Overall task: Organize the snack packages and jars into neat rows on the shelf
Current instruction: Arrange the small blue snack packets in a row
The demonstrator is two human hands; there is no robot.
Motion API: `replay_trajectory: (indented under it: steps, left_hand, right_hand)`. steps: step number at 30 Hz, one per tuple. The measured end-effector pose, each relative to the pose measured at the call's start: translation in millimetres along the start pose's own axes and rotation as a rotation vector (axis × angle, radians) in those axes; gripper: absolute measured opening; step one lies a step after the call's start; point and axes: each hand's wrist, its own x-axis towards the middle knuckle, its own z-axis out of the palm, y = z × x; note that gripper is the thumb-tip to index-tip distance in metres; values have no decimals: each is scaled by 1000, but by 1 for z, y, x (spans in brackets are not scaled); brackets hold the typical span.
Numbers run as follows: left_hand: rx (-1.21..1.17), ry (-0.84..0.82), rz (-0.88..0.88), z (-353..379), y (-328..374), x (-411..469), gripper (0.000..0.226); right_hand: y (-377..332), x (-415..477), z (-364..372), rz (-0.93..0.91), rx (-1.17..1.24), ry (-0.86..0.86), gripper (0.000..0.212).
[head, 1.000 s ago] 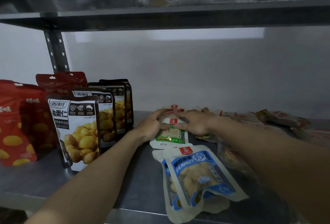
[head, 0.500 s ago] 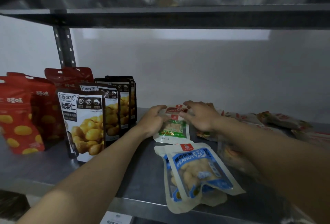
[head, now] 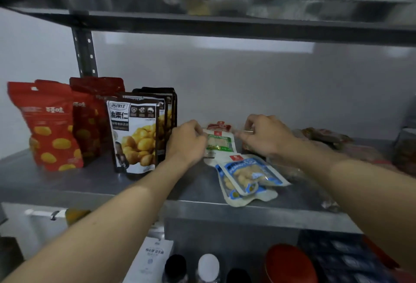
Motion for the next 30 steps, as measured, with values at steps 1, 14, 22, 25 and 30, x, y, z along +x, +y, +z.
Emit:
replay_trajectory:
  steps: [1,14,22,25,30]
  left_hand:
    - [5,-62,-19,-1,1,-7,9]
    - [-130,-203,-298,11,14,-38,26]
    - [-324,-23,-408,13,11,-32,18]
    - [-333,29,-423,12,3,-24,20]
    - [-300,33,-375,13,-10,-9,19]
  right_hand:
    - [-6,-10,-2,28,-29,-19,43]
    - [-50,-68,-1,124,-127,2,58]
    - [-48,-66,4,120,41,23,48]
    - [-46,-60,9,120,75,66,54]
    - [-38,-51,17,115,45,108,54]
